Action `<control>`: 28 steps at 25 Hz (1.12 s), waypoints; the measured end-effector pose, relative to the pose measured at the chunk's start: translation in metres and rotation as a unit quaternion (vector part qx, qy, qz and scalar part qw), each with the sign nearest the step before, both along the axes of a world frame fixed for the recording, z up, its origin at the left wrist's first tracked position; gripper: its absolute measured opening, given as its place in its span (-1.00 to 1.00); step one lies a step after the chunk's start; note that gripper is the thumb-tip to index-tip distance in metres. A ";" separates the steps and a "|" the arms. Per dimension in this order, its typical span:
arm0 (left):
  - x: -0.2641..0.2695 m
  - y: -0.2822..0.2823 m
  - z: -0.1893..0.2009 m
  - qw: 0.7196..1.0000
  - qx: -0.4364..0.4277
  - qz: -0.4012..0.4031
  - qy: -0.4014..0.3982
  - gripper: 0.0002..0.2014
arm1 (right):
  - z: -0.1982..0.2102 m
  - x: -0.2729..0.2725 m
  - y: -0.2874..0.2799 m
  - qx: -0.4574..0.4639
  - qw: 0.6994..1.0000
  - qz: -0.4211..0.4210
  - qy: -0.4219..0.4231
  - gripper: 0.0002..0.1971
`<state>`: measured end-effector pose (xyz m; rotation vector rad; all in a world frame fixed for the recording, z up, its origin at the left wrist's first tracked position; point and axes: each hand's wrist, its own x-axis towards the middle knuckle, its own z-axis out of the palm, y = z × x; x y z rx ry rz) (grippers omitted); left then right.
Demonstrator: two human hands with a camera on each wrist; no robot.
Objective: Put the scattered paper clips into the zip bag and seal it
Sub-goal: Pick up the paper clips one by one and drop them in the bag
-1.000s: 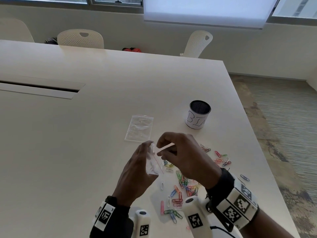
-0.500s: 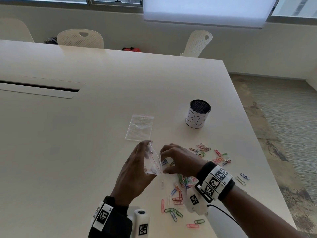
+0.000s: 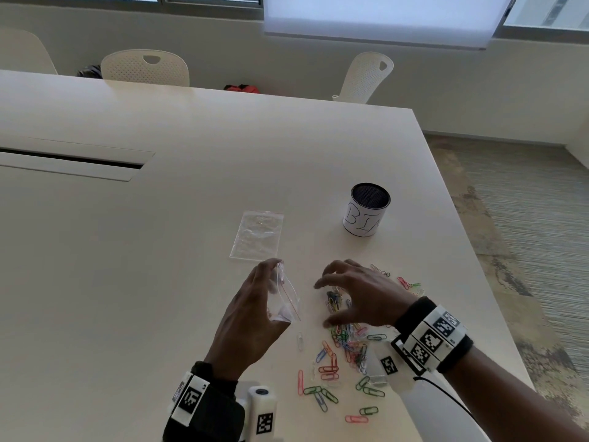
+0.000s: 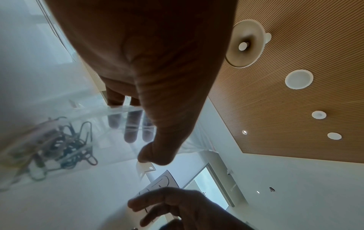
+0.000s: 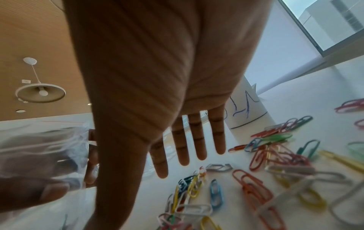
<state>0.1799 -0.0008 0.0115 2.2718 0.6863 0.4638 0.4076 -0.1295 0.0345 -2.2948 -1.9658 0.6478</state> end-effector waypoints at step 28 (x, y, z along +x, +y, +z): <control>0.009 -0.008 -0.003 1.000 -0.013 -0.023 -0.005 -0.17 | 0.011 -0.008 -0.026 0.161 0.827 -0.282 0.459 -0.83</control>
